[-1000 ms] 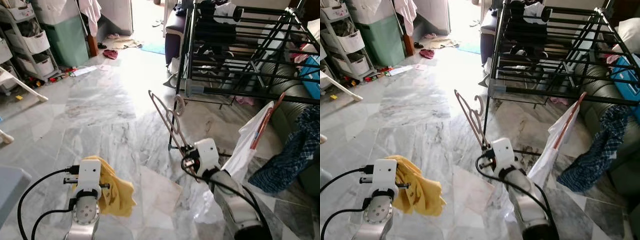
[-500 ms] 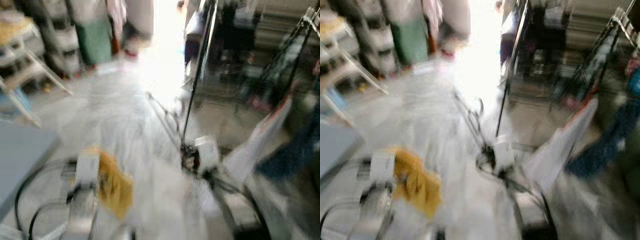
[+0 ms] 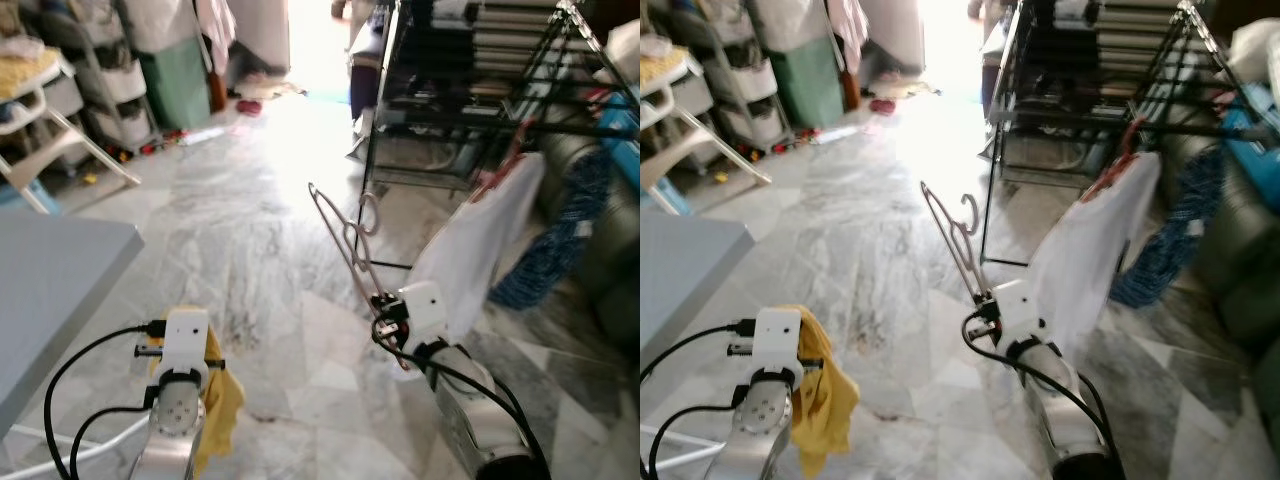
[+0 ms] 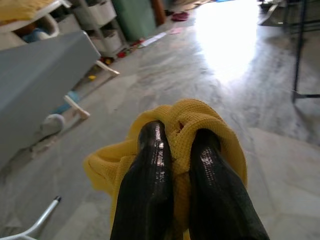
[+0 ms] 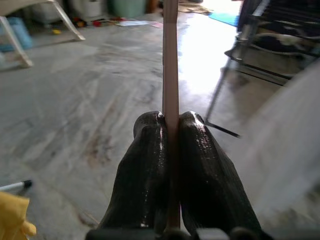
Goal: Hang hanger
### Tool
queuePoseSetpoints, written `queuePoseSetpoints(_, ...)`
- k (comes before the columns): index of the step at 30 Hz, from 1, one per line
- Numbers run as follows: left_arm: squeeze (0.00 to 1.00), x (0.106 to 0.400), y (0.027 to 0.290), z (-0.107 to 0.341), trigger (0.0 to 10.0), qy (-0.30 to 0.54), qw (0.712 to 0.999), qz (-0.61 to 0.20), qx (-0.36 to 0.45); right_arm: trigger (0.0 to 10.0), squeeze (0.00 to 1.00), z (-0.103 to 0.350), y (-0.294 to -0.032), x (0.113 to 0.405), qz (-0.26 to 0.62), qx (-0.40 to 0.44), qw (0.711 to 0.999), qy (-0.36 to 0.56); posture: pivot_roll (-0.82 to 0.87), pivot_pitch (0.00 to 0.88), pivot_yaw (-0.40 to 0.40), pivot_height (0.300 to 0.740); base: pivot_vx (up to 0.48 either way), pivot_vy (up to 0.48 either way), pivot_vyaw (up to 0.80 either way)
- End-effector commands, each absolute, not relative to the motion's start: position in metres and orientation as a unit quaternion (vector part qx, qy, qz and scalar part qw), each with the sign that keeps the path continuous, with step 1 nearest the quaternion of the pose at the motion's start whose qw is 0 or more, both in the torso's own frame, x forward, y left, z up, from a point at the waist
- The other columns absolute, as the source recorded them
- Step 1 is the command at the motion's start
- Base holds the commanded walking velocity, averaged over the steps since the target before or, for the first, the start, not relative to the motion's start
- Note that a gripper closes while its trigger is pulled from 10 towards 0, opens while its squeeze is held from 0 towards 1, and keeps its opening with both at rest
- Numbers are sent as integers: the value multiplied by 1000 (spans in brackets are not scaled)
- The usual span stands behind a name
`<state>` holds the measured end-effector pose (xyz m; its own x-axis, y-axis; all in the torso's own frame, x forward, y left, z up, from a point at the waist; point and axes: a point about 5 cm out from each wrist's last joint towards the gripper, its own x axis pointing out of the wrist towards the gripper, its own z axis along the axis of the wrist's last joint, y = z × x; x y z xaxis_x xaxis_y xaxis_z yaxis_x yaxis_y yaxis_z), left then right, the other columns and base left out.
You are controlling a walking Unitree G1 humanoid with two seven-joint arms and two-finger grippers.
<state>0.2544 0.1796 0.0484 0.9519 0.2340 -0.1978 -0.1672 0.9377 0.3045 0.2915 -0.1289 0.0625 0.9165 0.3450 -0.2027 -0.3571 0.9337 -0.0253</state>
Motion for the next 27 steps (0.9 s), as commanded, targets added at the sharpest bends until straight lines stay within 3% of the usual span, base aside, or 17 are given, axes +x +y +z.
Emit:
queuePoseSetpoints(1, 0, 256, 183, 55, 10000, 98, 981, 95, 138, 10000, 0, 69, -119, 294, 191, -28, 978, 84, 46, 0, 0, 740, 0, 0, 0)
queuePoseSetpoints(10, 0, 257, 178, 62, 10000, 77, 990, 46, 107, 10000, 0, 68, -118, 293, 192, -29, 978, 81, 43, 0, 6, 740, 0, 0, 0)
queuePoseSetpoints(20, 0, 257, 177, 62, 10000, 76, 991, 27, 104, 10000, 0, 69, -118, 293, 193, -37, 978, 76, 43, 0, 8, 740, 0, -258, 0)
queuePoseSetpoints(27, 0, 257, 176, 62, 10000, 76, 991, 23, 104, 10000, 0, 69, -117, 292, 196, -43, 977, 74, 42, 0, 8, 740, 0, -290, 742)
